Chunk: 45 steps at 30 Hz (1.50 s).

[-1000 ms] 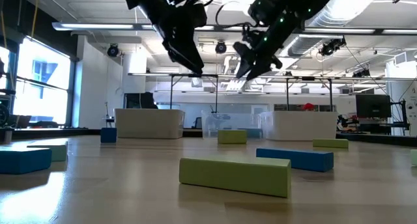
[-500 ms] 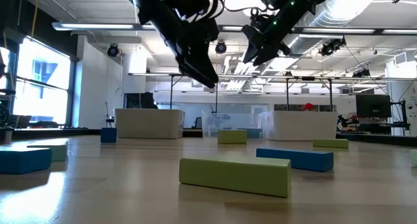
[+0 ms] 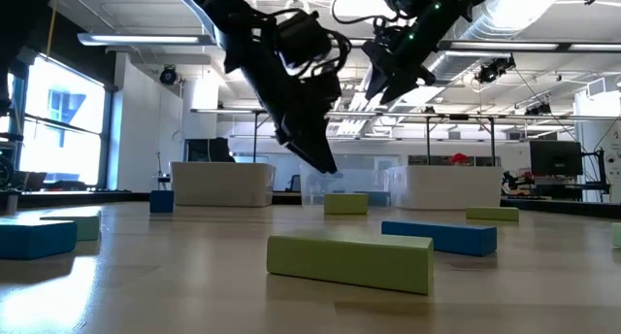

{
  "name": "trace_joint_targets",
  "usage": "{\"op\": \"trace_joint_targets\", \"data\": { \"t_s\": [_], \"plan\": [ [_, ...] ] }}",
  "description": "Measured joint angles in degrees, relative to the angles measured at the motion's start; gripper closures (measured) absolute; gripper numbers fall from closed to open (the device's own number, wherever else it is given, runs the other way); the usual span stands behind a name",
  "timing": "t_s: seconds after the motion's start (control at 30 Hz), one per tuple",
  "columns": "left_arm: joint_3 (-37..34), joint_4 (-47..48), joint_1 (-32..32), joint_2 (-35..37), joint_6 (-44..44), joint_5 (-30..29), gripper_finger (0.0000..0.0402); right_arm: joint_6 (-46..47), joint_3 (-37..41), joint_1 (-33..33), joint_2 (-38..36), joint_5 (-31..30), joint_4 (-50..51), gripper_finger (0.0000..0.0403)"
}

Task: Sort & place blocks by color
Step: Put the green block into the white bin

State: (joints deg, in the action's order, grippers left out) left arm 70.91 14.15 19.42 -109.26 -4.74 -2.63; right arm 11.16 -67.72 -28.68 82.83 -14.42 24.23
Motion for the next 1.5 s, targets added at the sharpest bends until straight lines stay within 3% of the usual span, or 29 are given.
{"op": "trace_joint_targets", "data": {
  "t_s": [0.8,1.13,1.5],
  "plan": [
    [0.0,-5.17,2.3,-6.75,-1.45,-0.38,0.0149,0.88,0.09,1.99,0.02,-0.59,0.44,0.0199],
    [0.0,-5.7,3.8,-6.75,-4.02,5.13,0.0149,1.86,0.09,3.82,0.04,-0.64,0.44,0.0199],
    [0.0,-5.57,3.82,-6.75,-4.45,5.86,0.0149,1.88,0.09,4.11,0.04,-0.87,0.42,0.0199]
  ]
}}
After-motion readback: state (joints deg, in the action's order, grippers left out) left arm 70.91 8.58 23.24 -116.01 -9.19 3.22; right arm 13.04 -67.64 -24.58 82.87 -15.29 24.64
